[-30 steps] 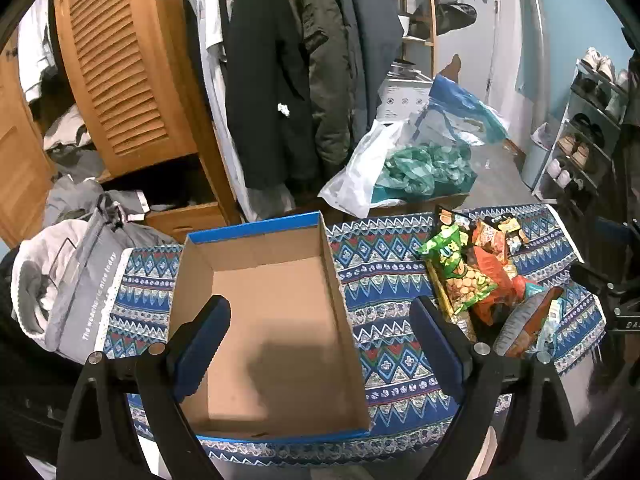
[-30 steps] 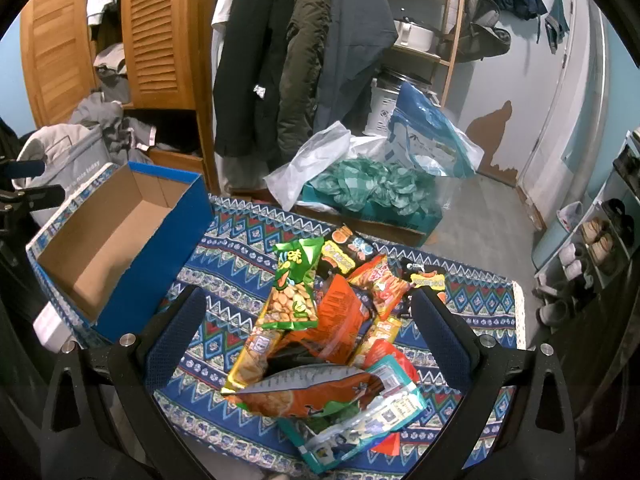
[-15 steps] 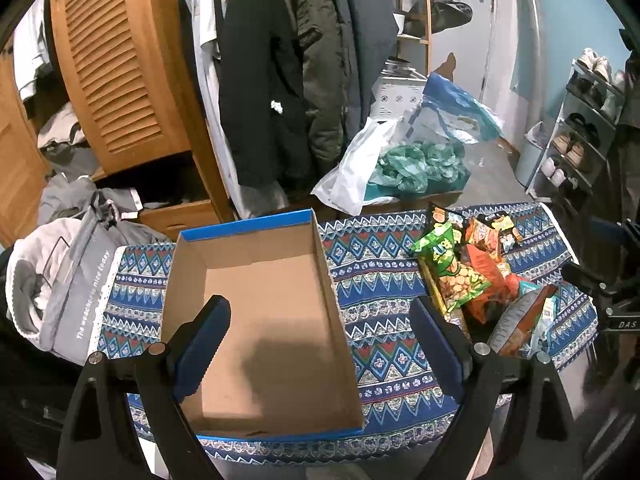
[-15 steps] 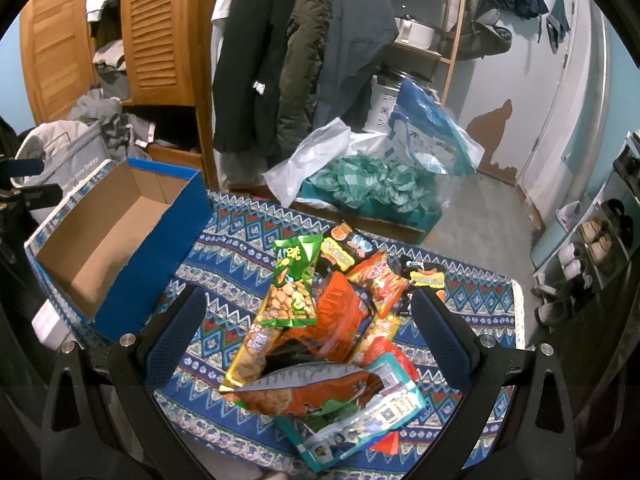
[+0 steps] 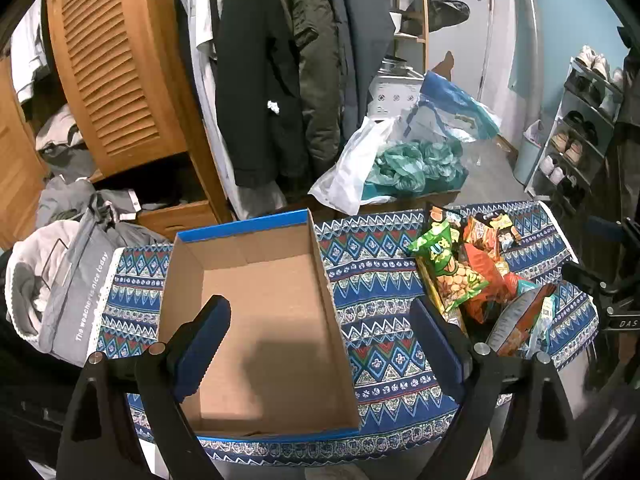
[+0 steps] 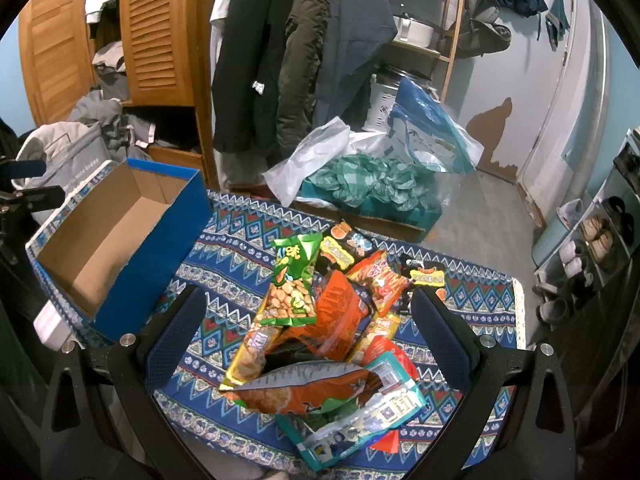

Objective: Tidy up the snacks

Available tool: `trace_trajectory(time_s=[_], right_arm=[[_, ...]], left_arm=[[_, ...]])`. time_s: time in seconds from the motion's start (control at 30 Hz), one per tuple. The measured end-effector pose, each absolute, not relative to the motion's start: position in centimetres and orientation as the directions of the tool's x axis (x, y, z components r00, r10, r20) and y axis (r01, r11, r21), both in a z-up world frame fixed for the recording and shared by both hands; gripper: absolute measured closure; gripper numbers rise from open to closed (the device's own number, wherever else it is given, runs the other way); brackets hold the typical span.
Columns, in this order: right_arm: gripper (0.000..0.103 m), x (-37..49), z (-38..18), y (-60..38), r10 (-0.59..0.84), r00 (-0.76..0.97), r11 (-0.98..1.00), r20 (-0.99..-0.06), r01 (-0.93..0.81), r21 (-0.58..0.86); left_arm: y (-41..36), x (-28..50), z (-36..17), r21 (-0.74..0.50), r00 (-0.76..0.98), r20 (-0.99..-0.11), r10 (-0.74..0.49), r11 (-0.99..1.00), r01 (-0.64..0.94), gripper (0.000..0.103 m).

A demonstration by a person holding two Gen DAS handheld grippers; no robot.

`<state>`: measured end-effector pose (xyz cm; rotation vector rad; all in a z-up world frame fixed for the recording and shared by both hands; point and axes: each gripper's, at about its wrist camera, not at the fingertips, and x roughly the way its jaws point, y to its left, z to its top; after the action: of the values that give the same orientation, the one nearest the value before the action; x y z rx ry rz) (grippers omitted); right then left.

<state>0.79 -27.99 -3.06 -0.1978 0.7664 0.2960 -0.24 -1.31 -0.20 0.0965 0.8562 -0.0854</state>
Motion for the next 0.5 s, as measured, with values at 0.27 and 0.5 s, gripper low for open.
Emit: trace_trajectory(time_s=[0.27, 0.5], right_arm=[[0.003, 0.8, -3.06, -27.99, 0.191, 0.681, 0.94, -0.706, -0.333, -0.067], [0.003, 0.81, -3.07, -28.08, 0.192, 0.681, 0.94, -0.707, -0.334, -0.067]], left_arm=[[-1.47, -0.23, -0.27, 0.053, 0.653, -0.757, -0.036, 0.992, 0.117, 0.011], [-1.84, -0.27, -0.49, 0.06, 0.652, -0.758, -0.036, 0.99, 0.125, 0.011]])
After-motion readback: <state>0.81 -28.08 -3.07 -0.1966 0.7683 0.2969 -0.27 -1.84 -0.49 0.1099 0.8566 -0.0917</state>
